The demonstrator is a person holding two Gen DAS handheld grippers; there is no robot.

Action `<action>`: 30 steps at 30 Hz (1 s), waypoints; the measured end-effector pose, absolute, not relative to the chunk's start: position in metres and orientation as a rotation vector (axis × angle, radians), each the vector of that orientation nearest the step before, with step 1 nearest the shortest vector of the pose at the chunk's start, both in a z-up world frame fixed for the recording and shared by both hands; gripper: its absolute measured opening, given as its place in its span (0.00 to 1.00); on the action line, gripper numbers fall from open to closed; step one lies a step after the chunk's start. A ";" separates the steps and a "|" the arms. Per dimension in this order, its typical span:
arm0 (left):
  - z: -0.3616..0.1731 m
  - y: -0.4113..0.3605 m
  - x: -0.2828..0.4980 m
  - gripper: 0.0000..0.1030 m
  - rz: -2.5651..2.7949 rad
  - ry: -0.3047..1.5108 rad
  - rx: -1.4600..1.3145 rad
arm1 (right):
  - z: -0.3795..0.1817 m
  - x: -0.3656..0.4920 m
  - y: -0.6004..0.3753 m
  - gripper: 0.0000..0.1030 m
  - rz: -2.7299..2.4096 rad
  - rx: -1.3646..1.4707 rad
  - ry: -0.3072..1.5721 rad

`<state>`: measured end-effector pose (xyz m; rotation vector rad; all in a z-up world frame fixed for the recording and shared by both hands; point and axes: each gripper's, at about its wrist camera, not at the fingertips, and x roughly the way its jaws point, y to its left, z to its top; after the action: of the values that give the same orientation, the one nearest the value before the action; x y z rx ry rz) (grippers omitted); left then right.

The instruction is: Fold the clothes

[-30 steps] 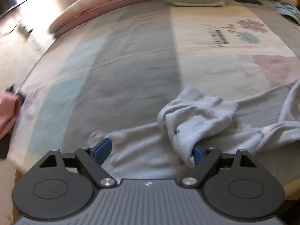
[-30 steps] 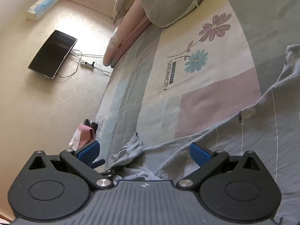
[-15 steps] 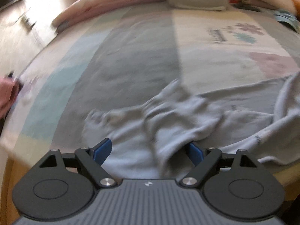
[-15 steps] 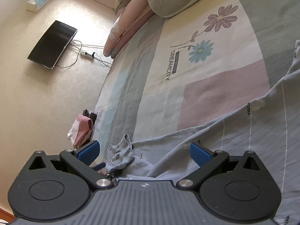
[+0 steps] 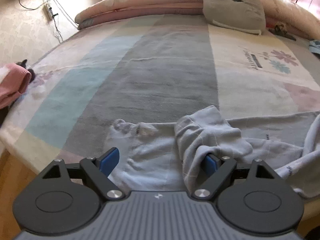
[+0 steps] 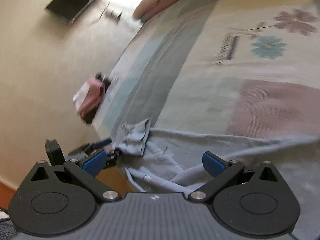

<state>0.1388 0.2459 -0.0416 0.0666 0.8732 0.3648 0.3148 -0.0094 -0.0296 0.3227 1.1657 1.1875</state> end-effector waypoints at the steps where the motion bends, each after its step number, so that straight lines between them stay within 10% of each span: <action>1: -0.042 0.247 0.138 0.83 0.369 0.869 0.062 | -0.031 0.315 -0.001 1.00 1.201 0.297 1.174; 11: -0.054 0.186 0.155 0.81 0.298 0.793 0.552 | -0.057 0.303 0.027 1.00 1.199 0.294 1.255; 16: -0.044 0.207 0.155 0.40 0.312 0.758 0.391 | -0.057 0.303 0.019 1.00 1.175 0.311 1.255; 20: -0.042 0.232 0.142 0.27 0.394 0.757 0.273 | -0.054 0.305 0.013 1.00 1.159 0.323 1.246; 30: -0.051 0.285 0.125 0.25 0.320 0.759 -0.138 | -0.060 0.308 0.014 1.00 1.134 0.321 1.265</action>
<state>0.1253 0.2853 -0.0510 -0.1379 0.7591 0.3199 0.3082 0.0135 -0.0602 0.3211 1.2650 1.1344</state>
